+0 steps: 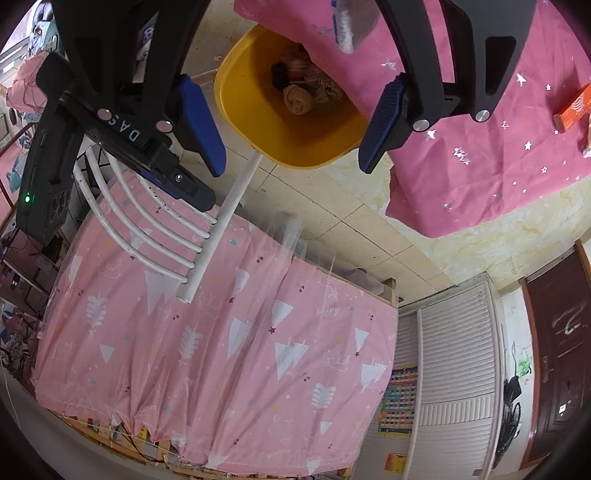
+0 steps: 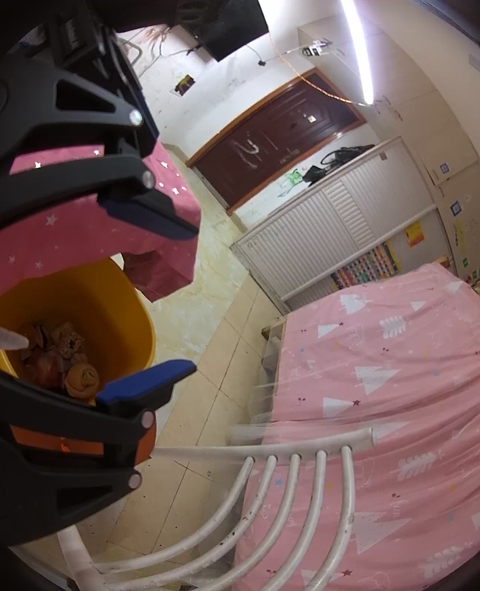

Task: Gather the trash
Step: 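Move both open tools back over the table toward the remaining items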

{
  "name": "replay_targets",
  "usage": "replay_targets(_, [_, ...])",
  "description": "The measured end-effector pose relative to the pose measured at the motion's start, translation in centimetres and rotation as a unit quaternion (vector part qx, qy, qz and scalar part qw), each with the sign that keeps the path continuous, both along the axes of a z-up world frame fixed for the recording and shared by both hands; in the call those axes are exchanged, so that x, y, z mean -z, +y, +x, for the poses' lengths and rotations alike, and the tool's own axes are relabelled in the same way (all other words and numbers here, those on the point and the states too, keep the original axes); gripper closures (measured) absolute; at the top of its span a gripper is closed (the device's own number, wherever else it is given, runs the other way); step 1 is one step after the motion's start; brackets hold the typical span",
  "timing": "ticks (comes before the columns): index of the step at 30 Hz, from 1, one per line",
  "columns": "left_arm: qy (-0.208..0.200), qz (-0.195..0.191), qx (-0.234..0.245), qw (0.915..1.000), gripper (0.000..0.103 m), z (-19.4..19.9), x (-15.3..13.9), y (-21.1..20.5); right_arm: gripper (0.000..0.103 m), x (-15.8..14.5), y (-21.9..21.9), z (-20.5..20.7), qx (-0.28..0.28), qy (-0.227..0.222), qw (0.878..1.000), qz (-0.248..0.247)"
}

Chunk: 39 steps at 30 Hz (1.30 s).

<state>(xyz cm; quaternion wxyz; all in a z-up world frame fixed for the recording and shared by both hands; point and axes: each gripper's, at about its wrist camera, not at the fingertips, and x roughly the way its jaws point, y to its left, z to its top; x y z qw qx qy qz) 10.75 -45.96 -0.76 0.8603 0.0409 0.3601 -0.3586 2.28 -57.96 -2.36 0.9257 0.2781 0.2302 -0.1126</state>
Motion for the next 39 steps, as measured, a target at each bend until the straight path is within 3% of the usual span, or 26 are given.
replay_targets(9, [-0.018, -0.015, -0.032, 0.9992, 0.036, 0.4, -1.8, 4.7, 0.038, -0.4, 2.6, 1.3, -0.034, 0.005, 0.999, -0.008])
replay_targets(20, [-0.029, -0.026, -0.092, 0.9949, 0.036, 1.7, -3.2, 12.7, 0.032, -1.5, 9.9, 5.3, -0.102, 0.019, 0.994, -0.032])
replay_targets(29, [-0.052, -0.014, -0.165, 0.9848, 0.032, 2.6, -4.3, 20.1, 0.032, -2.1, 16.4, 9.3, -0.171, 0.034, 0.983, -0.054])
replay_targets(39, [-0.045, 0.006, -0.231, 0.9718, 0.031, 3.9, -4.2, 27.3, 0.025, -1.8, 23.7, 12.5, -0.247, 0.053, 0.964, -0.079])
